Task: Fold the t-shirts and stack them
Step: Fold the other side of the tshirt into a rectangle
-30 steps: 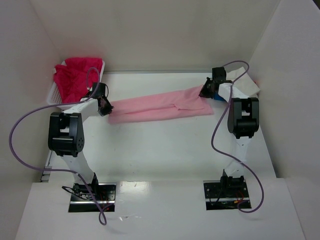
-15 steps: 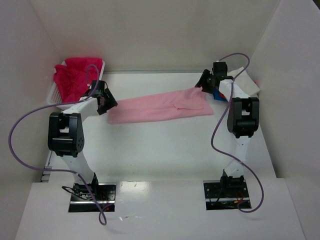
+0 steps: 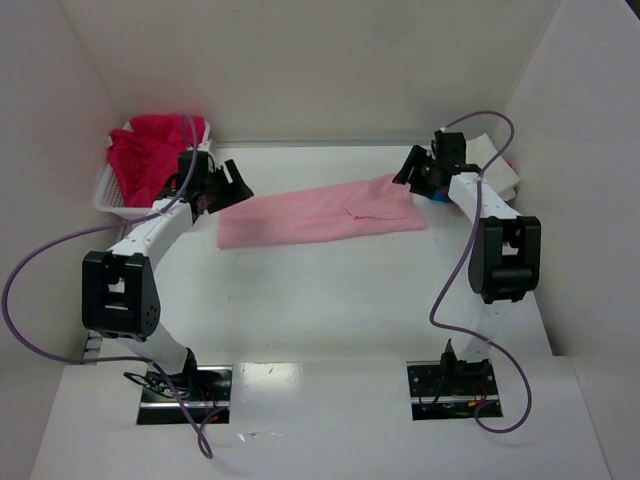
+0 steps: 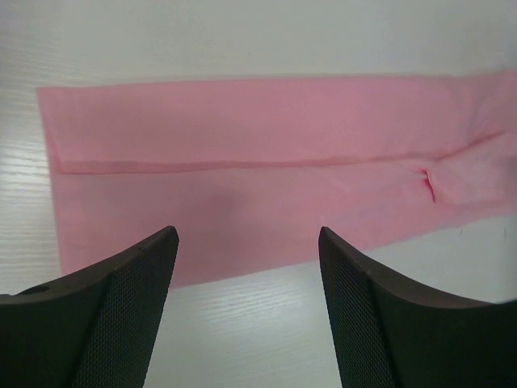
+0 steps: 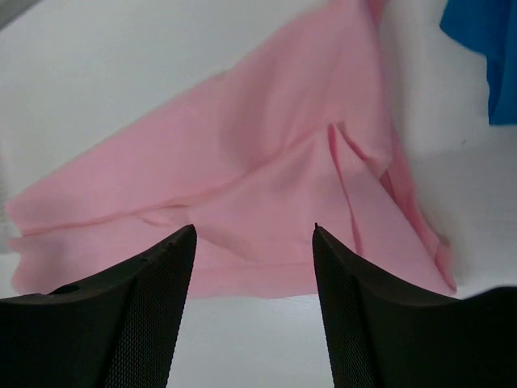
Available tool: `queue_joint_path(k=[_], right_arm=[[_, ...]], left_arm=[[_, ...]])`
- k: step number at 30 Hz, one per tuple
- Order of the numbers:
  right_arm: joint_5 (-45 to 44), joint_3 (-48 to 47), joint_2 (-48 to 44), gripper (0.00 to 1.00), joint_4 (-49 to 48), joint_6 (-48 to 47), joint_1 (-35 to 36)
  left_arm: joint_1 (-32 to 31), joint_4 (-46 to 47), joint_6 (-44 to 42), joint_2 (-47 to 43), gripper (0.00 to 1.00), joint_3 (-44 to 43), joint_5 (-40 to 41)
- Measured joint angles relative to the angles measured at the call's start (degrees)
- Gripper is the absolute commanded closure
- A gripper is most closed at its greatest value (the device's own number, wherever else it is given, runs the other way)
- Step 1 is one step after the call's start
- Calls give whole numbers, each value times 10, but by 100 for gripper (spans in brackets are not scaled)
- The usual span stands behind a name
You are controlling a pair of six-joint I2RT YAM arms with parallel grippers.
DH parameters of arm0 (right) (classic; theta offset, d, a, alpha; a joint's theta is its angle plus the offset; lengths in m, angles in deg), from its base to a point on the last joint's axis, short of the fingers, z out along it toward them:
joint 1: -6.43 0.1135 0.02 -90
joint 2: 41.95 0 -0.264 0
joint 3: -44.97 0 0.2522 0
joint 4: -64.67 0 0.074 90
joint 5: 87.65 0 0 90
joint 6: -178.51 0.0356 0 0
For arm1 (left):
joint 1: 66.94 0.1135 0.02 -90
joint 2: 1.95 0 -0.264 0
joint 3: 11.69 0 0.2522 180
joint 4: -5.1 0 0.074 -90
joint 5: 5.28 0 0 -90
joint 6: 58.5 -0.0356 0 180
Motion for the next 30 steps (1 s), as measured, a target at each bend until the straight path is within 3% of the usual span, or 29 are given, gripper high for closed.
queue_joint_path(k=[6, 13, 20, 25, 30], right_arm=[[-26, 59, 2, 33, 18, -3, 15], [-52, 59, 9, 33, 20, -6, 17], [-62, 59, 32, 36, 20, -7, 17], [-64, 59, 52, 51, 17, -8, 17], [-62, 59, 59, 78, 14, -5, 17]], left_arm=[[-29, 3, -30, 34, 22, 5, -40], [-47, -17, -36, 101, 22, 4, -43], [-47, -28, -47, 108, 22, 4, -33], [-47, -35, -48, 121, 22, 4, -19], [-47, -49, -46, 131, 22, 4, 5]])
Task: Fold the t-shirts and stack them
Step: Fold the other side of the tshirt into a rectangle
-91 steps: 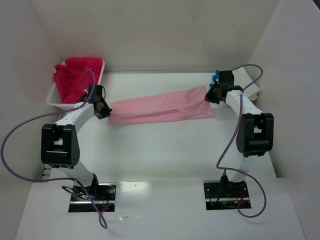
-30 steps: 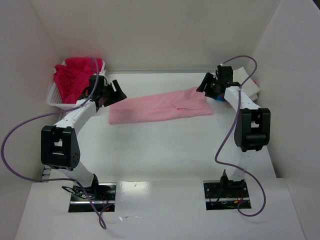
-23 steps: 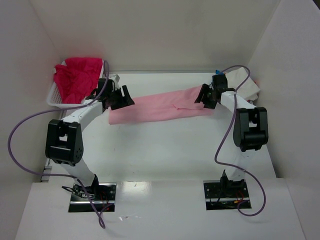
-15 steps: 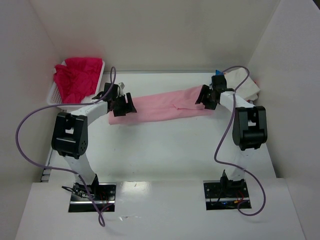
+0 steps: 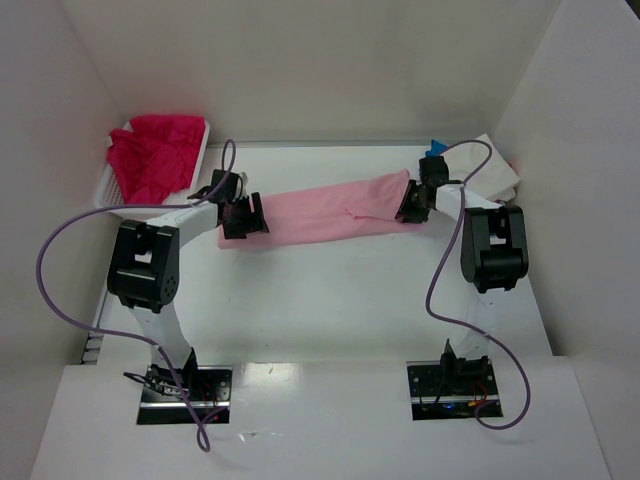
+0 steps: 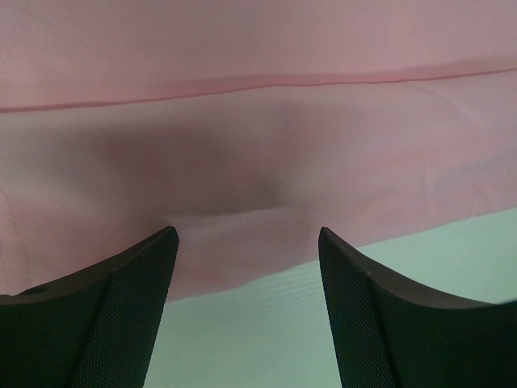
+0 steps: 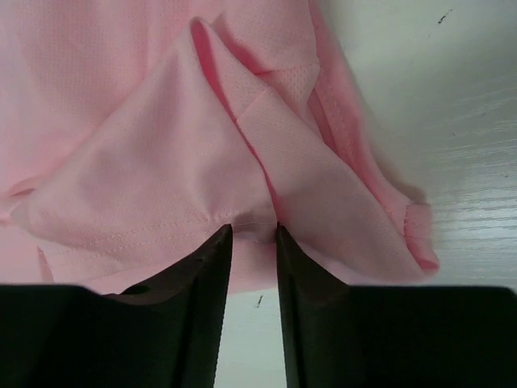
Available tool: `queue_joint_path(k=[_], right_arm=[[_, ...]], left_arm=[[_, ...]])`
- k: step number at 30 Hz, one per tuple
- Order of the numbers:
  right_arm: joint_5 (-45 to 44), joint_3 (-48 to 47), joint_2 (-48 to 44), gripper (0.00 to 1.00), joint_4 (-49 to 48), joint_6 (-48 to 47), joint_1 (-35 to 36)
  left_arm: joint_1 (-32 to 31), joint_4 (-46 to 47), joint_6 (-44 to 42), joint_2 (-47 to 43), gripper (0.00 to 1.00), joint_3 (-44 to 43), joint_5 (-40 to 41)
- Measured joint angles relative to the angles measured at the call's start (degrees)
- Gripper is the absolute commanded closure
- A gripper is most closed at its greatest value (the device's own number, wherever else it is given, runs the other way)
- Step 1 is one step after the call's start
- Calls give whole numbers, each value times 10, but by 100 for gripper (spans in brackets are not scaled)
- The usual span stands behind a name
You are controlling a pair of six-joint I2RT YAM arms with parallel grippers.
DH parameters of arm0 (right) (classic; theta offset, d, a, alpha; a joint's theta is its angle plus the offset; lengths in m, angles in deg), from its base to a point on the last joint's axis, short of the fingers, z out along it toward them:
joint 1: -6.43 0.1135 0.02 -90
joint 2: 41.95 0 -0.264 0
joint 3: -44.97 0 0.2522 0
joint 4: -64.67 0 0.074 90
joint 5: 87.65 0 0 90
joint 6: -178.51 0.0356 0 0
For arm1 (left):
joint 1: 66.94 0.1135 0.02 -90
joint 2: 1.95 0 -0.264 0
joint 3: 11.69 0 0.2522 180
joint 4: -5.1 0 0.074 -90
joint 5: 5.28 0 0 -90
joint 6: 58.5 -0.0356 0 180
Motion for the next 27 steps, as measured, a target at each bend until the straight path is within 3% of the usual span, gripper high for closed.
queue_joint_path(k=[1, 5, 14, 22, 24, 27], right_arm=[[1, 0, 0, 83, -2, 2, 0], [10, 0, 0, 88, -15, 8, 0], [45, -69, 36, 92, -22, 27, -3], [76, -245, 112, 92, -28, 39, -4], [86, -278, 131, 73, -27, 43, -4], [91, -295, 143, 55, -24, 47, -4]], left_arm=[[0, -1, 1, 0, 22, 1, 5], [0, -2, 3, 0, 22, 12, 17], [0, 1, 7, 0, 22, 15, 22], [0, 2, 15, 0, 22, 16, 22], [0, 3, 15, 0, 22, 16, 22], [0, 3, 15, 0, 22, 16, 22]])
